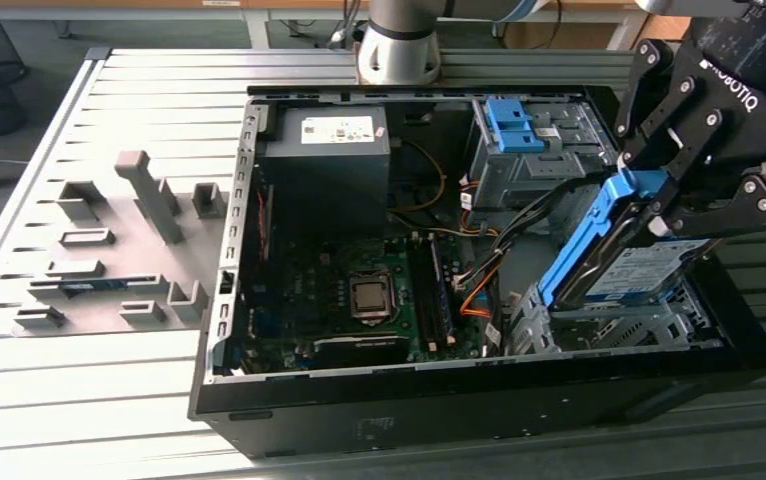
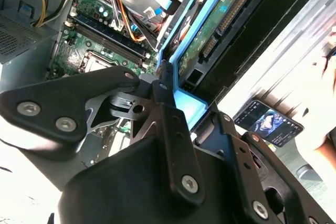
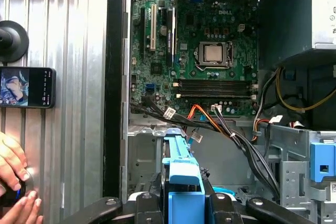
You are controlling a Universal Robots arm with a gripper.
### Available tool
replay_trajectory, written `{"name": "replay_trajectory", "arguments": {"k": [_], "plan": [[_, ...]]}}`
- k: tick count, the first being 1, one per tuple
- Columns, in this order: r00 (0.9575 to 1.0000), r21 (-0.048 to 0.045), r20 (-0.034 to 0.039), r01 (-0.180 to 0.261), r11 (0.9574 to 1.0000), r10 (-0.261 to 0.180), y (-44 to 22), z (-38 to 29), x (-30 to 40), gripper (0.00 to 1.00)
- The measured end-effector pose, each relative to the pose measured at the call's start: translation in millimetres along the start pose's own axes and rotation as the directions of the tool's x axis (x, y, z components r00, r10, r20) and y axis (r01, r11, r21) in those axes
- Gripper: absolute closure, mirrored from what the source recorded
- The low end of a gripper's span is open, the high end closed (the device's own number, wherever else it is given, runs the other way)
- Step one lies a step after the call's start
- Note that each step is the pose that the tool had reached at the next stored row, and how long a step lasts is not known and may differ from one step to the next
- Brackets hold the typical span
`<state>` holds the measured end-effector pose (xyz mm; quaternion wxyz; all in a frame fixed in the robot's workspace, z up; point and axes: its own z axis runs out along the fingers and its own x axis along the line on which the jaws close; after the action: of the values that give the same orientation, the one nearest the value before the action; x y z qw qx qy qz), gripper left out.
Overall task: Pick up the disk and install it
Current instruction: 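Insert the disk into the insertion slot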
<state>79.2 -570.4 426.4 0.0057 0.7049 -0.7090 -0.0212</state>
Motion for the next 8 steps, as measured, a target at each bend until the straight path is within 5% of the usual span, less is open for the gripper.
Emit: {"name": "replay_trajectory", "arguments": {"k": [8], "plan": [[1.0,0.0,0.0005,0.0,1.0,0.0,-0.3,6.1,0.6,0.56]]}}
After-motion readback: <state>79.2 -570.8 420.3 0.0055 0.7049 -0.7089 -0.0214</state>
